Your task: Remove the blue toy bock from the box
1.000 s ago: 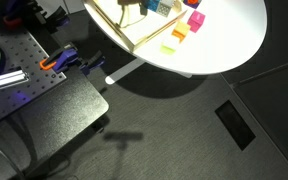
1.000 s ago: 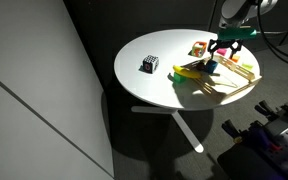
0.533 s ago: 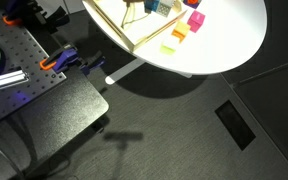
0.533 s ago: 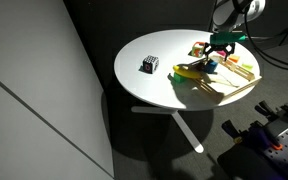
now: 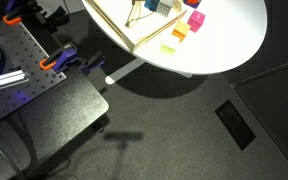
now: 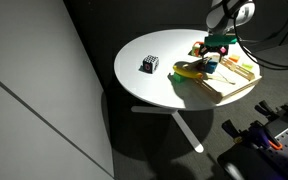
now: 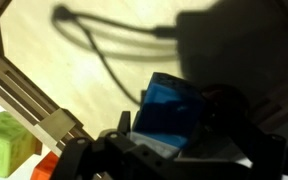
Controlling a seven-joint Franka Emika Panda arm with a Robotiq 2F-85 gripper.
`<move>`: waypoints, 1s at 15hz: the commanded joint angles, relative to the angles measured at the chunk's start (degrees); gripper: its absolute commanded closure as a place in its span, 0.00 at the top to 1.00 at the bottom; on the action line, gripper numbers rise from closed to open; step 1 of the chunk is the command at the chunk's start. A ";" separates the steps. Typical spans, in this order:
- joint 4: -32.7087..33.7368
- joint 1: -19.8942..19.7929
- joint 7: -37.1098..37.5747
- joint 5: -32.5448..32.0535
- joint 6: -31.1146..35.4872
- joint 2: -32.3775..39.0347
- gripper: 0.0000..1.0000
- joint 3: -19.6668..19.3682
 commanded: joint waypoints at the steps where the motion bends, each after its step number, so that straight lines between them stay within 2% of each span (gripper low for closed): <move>1: 3.35 0.57 0.47 1.62 -0.77 2.57 1.00 -0.70; 8: 4.50 0.49 0.93 2.21 -0.46 4.47 1.00 -1.18; 15: 2.64 0.61 1.51 2.52 0.20 3.42 1.00 -1.75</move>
